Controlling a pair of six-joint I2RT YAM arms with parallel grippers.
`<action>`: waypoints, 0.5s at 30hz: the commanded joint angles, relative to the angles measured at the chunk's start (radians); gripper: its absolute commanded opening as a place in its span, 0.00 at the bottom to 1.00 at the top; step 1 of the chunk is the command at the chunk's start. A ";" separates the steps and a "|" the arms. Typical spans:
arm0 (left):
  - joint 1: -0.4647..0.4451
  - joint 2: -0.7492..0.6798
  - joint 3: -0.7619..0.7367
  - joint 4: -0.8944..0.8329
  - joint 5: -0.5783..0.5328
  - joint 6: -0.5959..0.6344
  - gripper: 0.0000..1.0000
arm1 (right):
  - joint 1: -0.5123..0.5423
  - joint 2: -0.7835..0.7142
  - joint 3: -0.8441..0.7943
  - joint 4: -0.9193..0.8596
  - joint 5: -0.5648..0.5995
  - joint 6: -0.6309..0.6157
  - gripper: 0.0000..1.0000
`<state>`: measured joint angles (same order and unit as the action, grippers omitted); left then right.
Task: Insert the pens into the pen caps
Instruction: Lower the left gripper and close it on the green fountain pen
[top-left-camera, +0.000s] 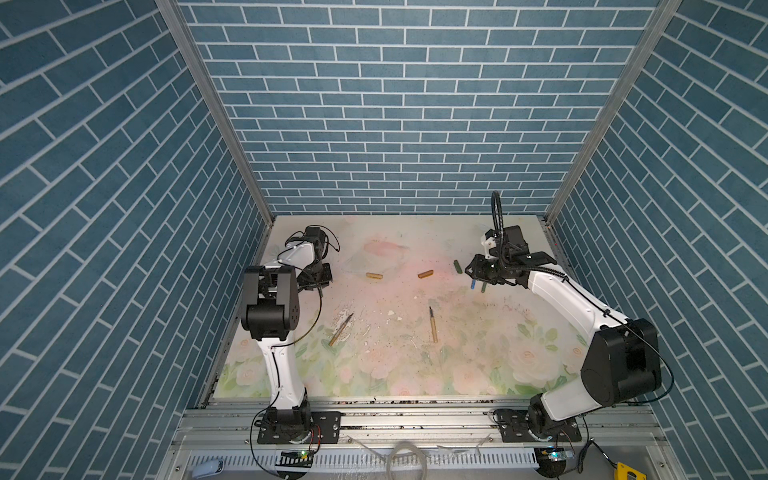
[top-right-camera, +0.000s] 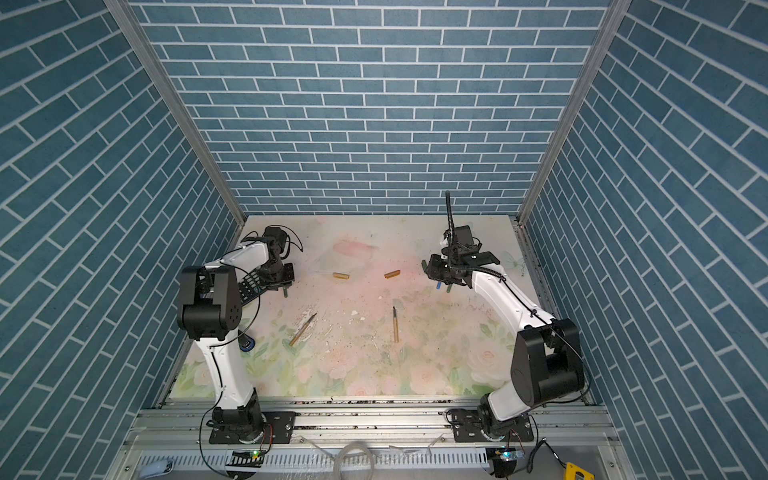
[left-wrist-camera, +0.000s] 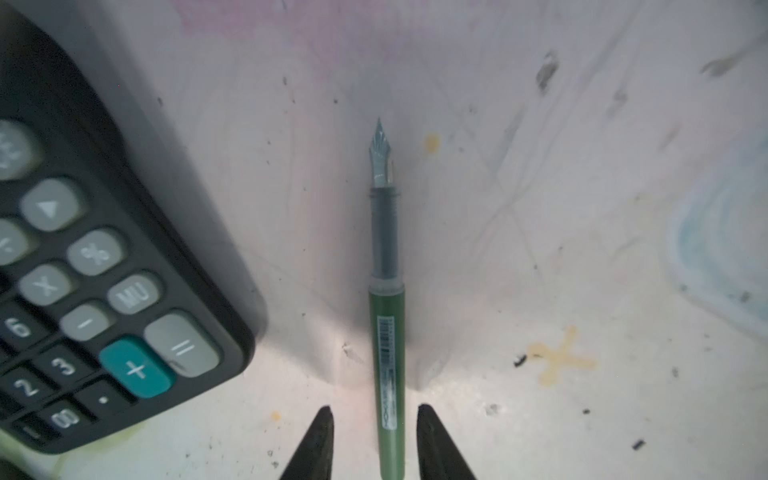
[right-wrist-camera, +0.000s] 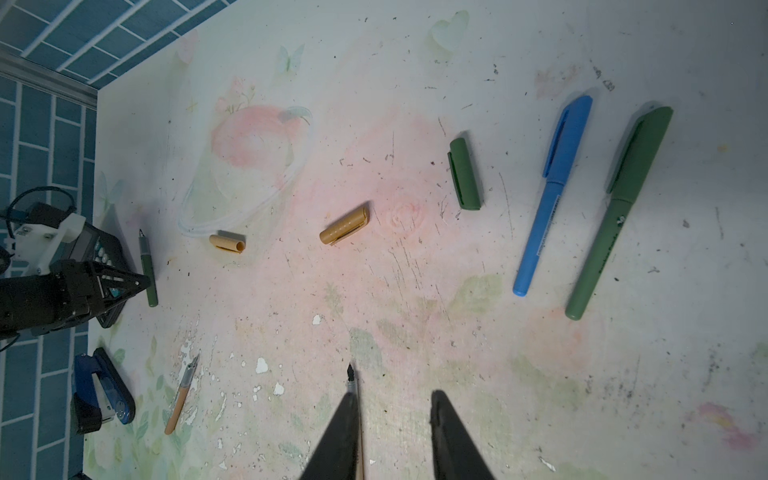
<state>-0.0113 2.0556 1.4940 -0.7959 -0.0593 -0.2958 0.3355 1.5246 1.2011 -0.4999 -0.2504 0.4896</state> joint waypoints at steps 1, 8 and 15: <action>0.005 0.030 0.031 -0.023 0.021 0.010 0.31 | -0.001 0.001 0.015 -0.014 0.008 -0.027 0.32; 0.007 0.061 0.013 0.004 0.035 0.022 0.12 | -0.001 0.015 0.049 -0.028 -0.013 -0.031 0.31; -0.002 0.047 0.002 0.038 0.065 0.044 0.02 | 0.000 -0.013 0.046 -0.009 -0.031 -0.023 0.31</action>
<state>-0.0109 2.0834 1.5097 -0.7792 -0.0242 -0.2710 0.3355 1.5288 1.2339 -0.5072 -0.2607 0.4892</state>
